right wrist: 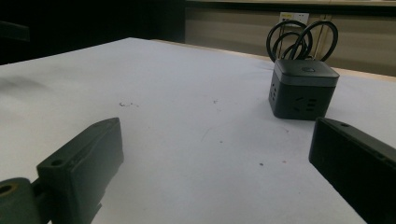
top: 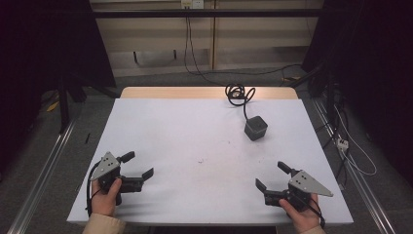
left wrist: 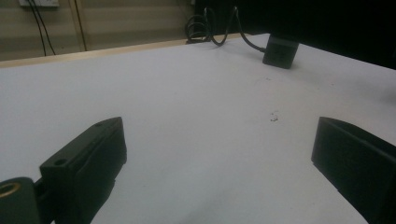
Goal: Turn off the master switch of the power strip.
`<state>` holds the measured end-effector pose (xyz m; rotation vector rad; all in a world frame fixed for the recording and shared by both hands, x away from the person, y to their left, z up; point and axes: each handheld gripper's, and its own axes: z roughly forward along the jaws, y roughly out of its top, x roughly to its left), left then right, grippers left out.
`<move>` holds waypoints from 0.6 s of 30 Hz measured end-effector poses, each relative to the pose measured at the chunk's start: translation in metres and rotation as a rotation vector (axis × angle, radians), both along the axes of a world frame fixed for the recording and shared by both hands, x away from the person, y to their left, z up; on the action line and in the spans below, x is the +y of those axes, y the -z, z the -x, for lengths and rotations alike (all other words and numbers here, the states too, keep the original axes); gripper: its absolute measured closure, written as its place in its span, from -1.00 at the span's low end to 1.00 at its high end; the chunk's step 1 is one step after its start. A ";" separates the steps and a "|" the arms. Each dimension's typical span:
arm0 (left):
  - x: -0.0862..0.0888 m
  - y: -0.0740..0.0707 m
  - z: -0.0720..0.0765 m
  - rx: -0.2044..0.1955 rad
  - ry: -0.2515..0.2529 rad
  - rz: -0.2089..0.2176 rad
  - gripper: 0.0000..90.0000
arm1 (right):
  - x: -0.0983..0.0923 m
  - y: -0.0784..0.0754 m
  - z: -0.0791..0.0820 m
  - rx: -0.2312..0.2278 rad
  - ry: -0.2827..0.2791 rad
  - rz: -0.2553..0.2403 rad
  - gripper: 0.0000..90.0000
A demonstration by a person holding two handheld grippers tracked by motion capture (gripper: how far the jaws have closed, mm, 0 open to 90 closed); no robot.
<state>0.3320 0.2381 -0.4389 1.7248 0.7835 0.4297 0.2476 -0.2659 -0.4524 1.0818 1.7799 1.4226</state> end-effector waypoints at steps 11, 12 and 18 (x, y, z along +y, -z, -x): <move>0.000 0.000 0.000 -0.004 0.007 0.013 -0.94 | 0.000 -0.001 -0.006 0.014 0.009 0.000 -0.94; 0.000 0.001 0.000 -0.001 0.010 0.012 -0.94 | 0.000 -0.001 -0.006 0.014 0.009 0.000 -0.94; 0.000 0.001 0.001 -0.001 0.012 0.015 -0.93 | -0.002 -0.006 -0.017 0.031 0.037 0.006 -0.91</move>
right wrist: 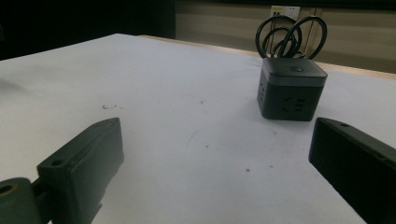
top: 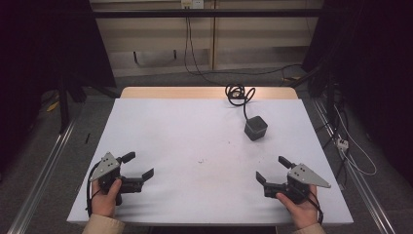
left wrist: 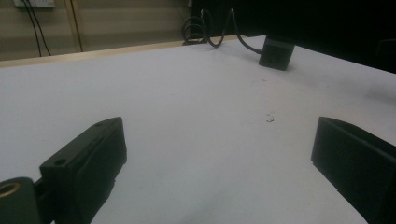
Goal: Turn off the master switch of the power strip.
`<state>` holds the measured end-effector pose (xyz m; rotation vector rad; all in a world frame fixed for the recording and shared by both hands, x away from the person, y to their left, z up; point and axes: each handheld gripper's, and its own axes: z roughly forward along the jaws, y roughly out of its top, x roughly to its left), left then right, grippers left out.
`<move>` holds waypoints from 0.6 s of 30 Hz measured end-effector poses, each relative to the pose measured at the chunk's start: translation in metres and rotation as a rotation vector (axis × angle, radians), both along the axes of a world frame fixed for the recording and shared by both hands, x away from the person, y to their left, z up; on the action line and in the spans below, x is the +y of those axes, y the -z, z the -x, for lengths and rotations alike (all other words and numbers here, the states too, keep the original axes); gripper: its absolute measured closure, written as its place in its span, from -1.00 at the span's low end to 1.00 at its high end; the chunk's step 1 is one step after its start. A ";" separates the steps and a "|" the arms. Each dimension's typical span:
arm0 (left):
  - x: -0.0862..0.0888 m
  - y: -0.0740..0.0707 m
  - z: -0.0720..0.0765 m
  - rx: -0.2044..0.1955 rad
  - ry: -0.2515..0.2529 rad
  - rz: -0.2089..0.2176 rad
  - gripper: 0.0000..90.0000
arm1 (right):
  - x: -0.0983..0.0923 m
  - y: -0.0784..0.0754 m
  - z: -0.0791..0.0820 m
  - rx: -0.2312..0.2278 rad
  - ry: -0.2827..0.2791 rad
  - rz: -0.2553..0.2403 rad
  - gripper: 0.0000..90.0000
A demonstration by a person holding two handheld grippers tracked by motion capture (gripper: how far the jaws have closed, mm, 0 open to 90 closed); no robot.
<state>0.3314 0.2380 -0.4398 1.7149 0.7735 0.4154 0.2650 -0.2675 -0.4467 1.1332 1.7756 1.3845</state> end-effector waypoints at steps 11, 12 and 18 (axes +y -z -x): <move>0.003 0.001 0.002 0.000 -0.005 0.003 -0.94 | -0.006 -0.009 -0.023 0.008 0.041 -0.004 -0.89; 0.002 0.000 0.002 -0.004 -0.002 0.004 -0.94 | -0.006 -0.010 -0.024 0.011 0.042 -0.006 -0.89; 0.002 0.001 0.002 -0.002 -0.002 0.003 -0.94 | -0.008 -0.009 -0.038 0.046 0.064 0.015 -0.88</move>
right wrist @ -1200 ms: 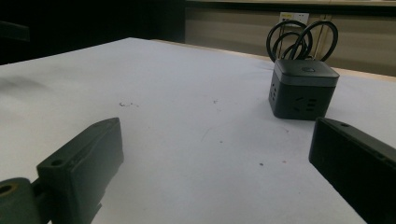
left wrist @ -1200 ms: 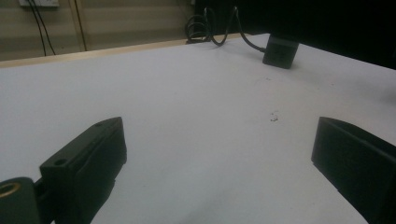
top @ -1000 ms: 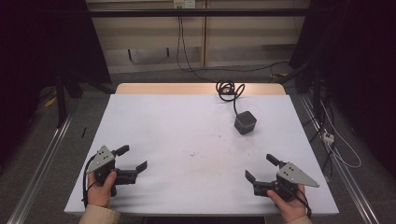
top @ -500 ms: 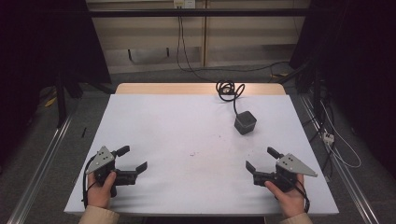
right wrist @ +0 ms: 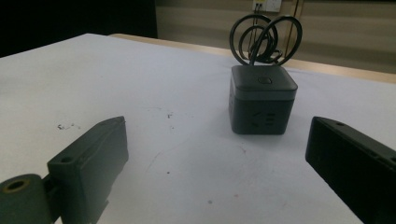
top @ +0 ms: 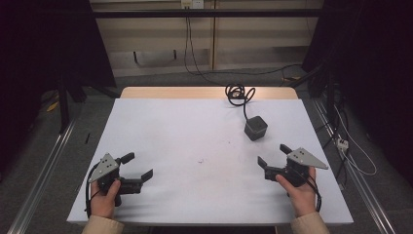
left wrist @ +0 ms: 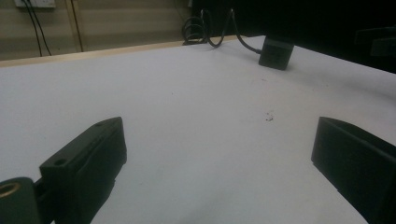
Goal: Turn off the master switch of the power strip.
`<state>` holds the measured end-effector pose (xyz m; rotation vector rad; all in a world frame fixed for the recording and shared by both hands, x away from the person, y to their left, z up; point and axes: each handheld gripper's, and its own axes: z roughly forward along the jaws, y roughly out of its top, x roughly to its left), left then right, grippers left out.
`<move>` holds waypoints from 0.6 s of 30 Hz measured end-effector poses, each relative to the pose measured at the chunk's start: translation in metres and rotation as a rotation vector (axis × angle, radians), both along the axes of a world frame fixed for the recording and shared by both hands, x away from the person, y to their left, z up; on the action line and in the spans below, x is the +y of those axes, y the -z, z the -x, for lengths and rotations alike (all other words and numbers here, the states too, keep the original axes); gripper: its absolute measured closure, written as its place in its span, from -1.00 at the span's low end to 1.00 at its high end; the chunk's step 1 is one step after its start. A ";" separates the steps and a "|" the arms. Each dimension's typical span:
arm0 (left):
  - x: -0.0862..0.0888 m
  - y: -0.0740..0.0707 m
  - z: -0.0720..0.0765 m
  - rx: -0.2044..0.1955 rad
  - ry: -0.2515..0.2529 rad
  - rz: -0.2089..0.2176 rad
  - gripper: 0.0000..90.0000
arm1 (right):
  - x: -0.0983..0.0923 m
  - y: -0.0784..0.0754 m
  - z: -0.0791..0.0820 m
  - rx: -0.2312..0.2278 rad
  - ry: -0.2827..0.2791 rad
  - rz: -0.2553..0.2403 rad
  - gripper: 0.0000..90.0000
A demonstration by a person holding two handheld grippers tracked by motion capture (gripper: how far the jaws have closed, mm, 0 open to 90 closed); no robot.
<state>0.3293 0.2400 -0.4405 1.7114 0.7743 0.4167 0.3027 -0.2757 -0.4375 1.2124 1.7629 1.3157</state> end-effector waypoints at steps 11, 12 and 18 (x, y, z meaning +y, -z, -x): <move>0.000 0.000 0.000 0.000 0.003 0.001 -0.94 | -0.002 -0.003 -0.020 0.026 0.041 0.029 -0.84; 0.000 0.000 0.000 -0.001 0.002 0.002 -0.94 | -0.002 -0.003 -0.020 0.026 0.041 0.029 -0.84; -0.001 0.000 0.000 0.000 0.004 -0.004 -0.94 | -0.007 -0.008 -0.032 0.036 0.066 0.021 -0.78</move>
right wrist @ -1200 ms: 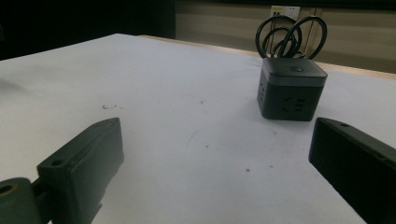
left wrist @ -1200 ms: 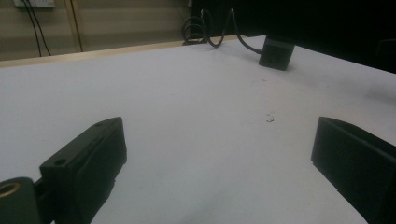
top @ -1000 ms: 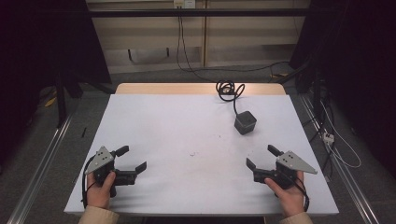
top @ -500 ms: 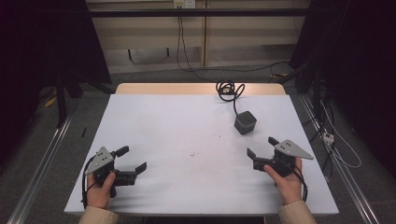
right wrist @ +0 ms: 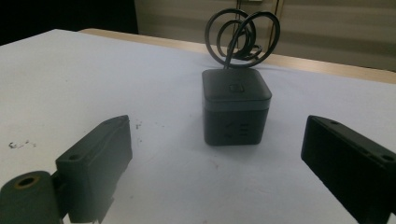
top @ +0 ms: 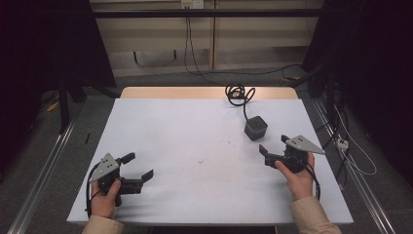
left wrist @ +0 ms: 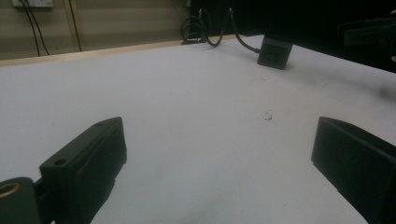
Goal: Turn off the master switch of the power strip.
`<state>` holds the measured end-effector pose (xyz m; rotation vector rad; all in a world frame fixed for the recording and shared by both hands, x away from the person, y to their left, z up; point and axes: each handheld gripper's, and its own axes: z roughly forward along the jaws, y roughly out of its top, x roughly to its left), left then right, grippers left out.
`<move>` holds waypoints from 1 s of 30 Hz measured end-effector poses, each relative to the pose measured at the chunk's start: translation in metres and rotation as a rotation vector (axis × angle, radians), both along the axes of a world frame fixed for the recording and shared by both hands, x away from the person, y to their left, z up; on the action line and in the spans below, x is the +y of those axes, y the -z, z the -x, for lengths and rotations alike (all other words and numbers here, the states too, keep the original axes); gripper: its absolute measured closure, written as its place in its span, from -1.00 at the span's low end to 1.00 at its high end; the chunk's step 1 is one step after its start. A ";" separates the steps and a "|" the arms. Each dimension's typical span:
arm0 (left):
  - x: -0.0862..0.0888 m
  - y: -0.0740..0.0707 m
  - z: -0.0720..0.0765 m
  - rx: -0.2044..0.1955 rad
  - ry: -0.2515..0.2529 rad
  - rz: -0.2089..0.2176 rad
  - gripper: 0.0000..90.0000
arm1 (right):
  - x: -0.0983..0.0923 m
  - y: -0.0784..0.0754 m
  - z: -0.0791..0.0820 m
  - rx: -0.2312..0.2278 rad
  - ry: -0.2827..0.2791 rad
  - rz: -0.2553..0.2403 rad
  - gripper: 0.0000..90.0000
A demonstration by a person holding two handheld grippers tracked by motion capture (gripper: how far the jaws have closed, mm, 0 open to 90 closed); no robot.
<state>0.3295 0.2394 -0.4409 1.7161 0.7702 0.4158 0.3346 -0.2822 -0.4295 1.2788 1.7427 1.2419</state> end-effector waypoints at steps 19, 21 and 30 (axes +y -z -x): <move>0.001 0.000 -0.001 0.000 0.003 0.006 -0.94 | 0.003 -0.004 -0.023 0.020 0.012 0.013 -0.63; 0.001 0.000 -0.001 -0.001 0.002 0.006 -0.94 | 0.002 -0.004 -0.024 0.021 0.014 0.008 -0.61; -0.001 0.000 -0.001 -0.002 0.007 0.010 -0.94 | 0.001 -0.004 -0.032 0.033 0.033 0.001 -0.53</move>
